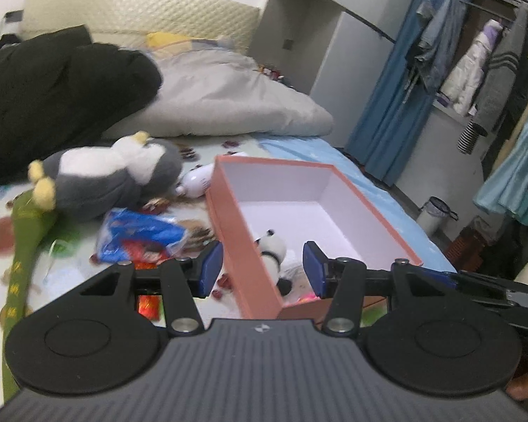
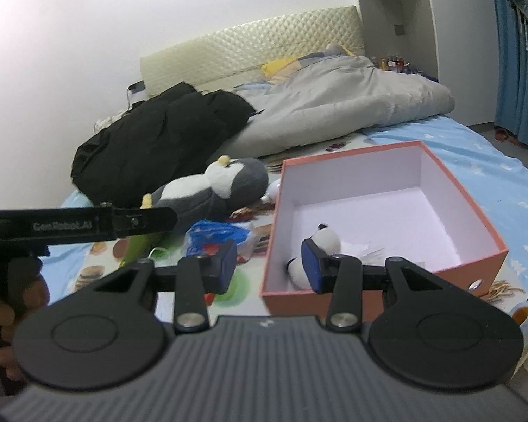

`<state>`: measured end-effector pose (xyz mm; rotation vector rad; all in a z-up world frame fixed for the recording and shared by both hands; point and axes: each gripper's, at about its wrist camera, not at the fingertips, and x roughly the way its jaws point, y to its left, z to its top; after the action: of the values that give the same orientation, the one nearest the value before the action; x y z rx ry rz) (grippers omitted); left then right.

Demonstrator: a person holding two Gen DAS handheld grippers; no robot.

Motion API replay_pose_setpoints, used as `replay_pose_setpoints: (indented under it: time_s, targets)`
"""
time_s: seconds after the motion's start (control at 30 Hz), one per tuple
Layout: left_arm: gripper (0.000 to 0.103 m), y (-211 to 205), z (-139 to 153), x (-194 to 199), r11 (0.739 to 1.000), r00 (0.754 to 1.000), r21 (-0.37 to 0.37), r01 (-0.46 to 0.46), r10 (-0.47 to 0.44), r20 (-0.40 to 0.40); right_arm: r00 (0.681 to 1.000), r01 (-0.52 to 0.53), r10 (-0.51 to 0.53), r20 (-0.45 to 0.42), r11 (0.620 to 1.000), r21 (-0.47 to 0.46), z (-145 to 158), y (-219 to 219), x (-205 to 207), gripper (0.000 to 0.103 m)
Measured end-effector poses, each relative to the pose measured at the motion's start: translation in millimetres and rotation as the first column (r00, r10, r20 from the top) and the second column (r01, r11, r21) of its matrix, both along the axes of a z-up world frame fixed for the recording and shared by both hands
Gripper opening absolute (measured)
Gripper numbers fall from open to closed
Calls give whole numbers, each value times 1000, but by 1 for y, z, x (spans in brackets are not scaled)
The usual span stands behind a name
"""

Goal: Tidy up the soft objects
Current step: 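Move both tools back toward the face mask and red candy packet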

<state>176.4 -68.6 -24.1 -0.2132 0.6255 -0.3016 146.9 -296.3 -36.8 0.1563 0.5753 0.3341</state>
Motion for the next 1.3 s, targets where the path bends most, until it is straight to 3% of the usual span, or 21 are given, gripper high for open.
replay_pose_setpoints:
  time_s: [0.6, 0.9, 1.03, 1.3]
  targets:
    - [60, 64, -55, -70, 987, 980, -3, -162, 160, -117, 989, -123, 120, -82, 992, -34, -31, 53, -45, 44]
    - [63, 88, -84, -58, 975, 961, 10, -221, 219, -169, 985, -146, 141, -96, 988, -45, -42, 73, -33, 44]
    - [71, 97, -97, -46, 971, 955, 17, -238, 237, -181, 982, -163, 158, -100, 985, -49, -47, 84, -22, 44]
    - [71, 116, -129, -14, 960, 935, 26, -278, 277, -224, 973, -208, 202, -109, 977, -49, -61, 110, 8, 44]
